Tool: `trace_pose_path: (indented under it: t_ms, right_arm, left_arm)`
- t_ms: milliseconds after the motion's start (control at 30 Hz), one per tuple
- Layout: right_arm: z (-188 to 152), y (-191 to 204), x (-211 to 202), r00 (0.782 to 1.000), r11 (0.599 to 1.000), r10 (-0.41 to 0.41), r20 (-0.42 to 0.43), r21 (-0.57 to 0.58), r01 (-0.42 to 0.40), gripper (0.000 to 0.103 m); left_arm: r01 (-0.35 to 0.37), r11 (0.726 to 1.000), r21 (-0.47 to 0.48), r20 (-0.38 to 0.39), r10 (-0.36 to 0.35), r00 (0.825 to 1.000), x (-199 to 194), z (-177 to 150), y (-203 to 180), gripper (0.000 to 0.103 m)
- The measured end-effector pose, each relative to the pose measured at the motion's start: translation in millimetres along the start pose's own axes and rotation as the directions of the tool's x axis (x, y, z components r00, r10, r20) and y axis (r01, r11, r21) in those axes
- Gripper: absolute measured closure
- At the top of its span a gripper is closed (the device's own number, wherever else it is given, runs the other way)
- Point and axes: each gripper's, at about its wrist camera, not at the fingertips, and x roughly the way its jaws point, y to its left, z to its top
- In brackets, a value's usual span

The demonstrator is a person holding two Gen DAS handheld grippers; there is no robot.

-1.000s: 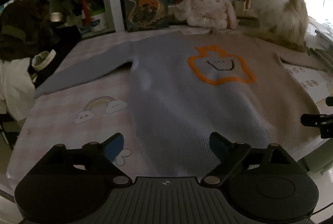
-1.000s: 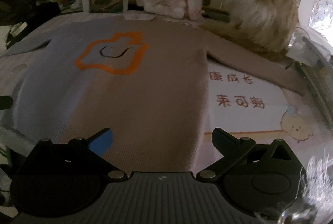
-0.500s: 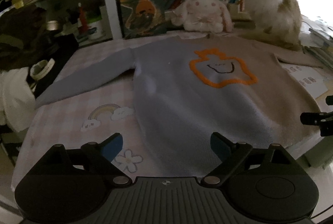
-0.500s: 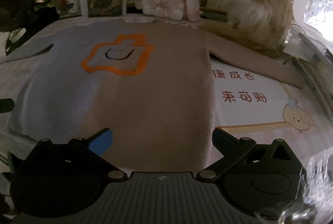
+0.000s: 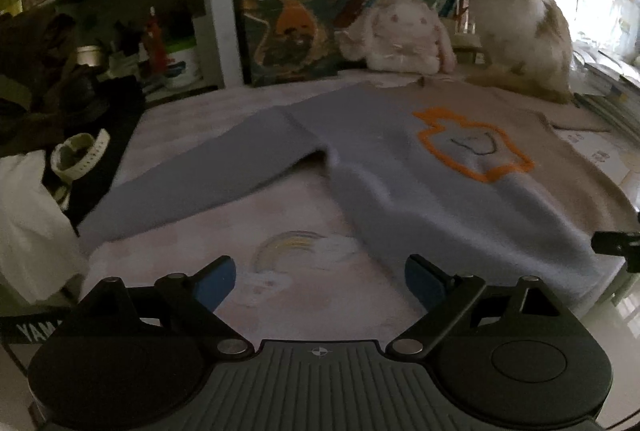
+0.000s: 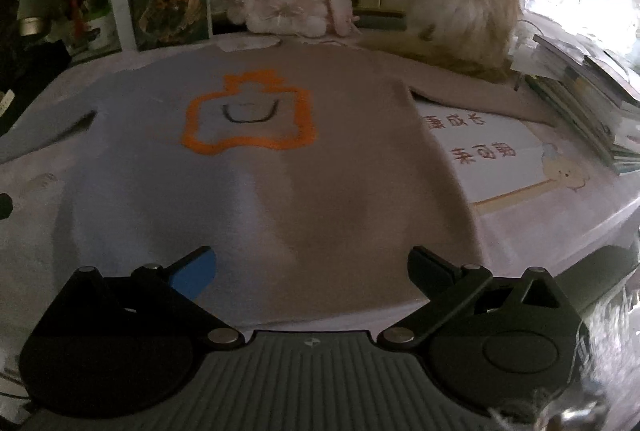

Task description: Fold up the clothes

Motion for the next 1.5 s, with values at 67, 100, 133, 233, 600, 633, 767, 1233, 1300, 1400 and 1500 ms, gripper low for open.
trace_pose_path:
  t_ms: [67,100,133,233,600,633,767,1233,1300,1400,1500]
  right_arm:
    - [-0.7,15.5,-0.1,1.0,1.0,-0.001,0.005,-0.002,0.001,0.0]
    - [-1.1,23.3,-0.1,1.0,1.0,-0.002,0.007,-0.003,0.002,0.0]
    - [-1.4,31.0,-0.3,1.0,1.0,-0.003,0.01,-0.006,0.003,0.0]
    - [-1.5,48.2,-3.2,1.0,1.0,-0.012,0.019,-0.017,0.012,0.0]
    - [0.5,69.6,-13.5,0.997,0.997,-0.079,0.017,-0.019,0.08,0.0]
    - [1.2,71.1,-13.7,0.996,0.996,-0.083,0.016,-0.025,0.084,0.0]
    - [2.7,76.7,-15.9,0.996,0.994,-0.093,0.017,-0.055,0.094,0.0]
    - [6.6,81.2,-17.6,0.992,0.989,-0.125,0.011,-0.079,0.125,0.0]
    - [7.4,80.6,-16.3,0.992,0.989,-0.126,0.009,-0.075,0.126,0.0]
    - [8.5,81.1,-15.0,0.992,0.989,-0.124,0.009,-0.074,0.125,0.0]
    - [7.8,81.7,-15.8,0.992,0.989,-0.123,0.014,-0.084,0.123,0.0]
  left_arm:
    - [-0.002,1.0,0.0,0.006,0.002,1.0,3.5,0.2,17.9,0.009]
    - [-0.008,1.0,-0.005,0.01,0.008,1.0,5.2,0.3,26.7,0.009]
    - [-0.017,1.0,-0.012,0.013,0.017,1.0,7.2,0.6,35.3,0.009]
    - [-0.052,0.998,-0.045,0.02,0.053,0.998,13.8,1.7,60.6,0.009]
    - [-0.198,0.933,-0.299,0.03,0.216,0.976,47.8,-5.1,147.1,0.009]
    - [-0.2,0.926,-0.319,0.028,0.22,0.975,51.3,-5.7,152.5,0.009]
    - [-0.199,0.879,-0.433,0.008,0.225,0.974,59.7,-9.4,174.7,0.01]
    - [0.004,0.697,-0.717,0.092,0.089,0.992,66.5,-10.8,212.3,0.065]
    - [0.056,0.706,-0.706,0.123,0.045,0.991,67.9,-6.7,206.8,0.065]
    - [0.067,0.694,-0.716,0.104,0.011,0.995,80.5,-5.6,203.4,0.065]
    - [0.046,0.658,-0.752,0.077,0.018,0.997,91.3,-7.7,206.4,0.065]
